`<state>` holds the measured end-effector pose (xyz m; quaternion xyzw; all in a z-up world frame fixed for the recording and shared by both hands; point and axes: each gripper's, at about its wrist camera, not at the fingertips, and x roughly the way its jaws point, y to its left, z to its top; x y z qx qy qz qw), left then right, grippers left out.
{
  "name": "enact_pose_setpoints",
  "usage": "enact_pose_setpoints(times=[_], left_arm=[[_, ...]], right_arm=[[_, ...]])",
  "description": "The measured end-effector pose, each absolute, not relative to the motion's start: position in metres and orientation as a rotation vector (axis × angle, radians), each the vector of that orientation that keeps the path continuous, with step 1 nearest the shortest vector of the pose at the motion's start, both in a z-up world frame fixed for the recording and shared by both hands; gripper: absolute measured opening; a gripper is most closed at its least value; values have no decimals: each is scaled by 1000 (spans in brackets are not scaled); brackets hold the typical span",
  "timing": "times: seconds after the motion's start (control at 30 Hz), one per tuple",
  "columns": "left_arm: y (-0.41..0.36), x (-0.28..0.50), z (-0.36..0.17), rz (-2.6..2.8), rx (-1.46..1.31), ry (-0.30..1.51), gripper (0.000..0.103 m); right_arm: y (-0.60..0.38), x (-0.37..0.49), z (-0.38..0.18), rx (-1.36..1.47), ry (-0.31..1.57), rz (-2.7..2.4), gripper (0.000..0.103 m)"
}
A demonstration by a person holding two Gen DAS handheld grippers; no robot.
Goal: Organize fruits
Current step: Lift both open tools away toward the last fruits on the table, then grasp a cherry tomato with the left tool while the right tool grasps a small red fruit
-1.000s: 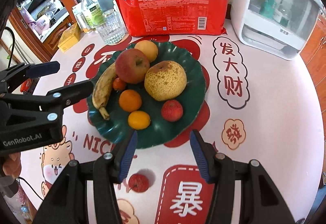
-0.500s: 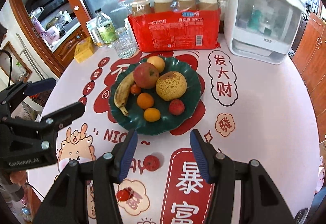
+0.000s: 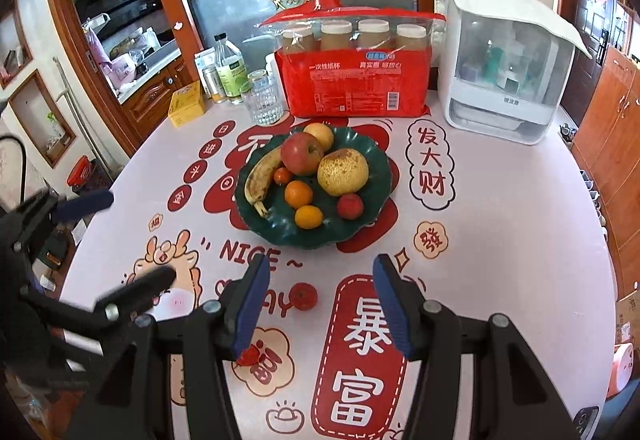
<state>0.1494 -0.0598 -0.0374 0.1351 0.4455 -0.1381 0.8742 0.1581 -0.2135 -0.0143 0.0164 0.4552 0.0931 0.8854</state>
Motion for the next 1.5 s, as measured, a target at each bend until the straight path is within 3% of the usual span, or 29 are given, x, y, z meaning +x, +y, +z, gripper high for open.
enact_pose_setpoints(times=[0.4, 0.73, 1.3, 1.5], left_arm=[[-62, 120, -141, -178, 196, 1044, 94], [-63, 111, -173, -188, 108, 1037, 90], [-56, 111, -190, -184, -1, 1055, 59], [-56, 112, -190, -194, 0, 1046, 43]], right_arm=[[-206, 150, -80, 39, 1005, 197, 54], [-198, 160, -126, 48, 1051, 221, 54], [-184, 176, -158, 48, 1050, 215, 54], [-183, 181, -163, 47, 1046, 208, 54]])
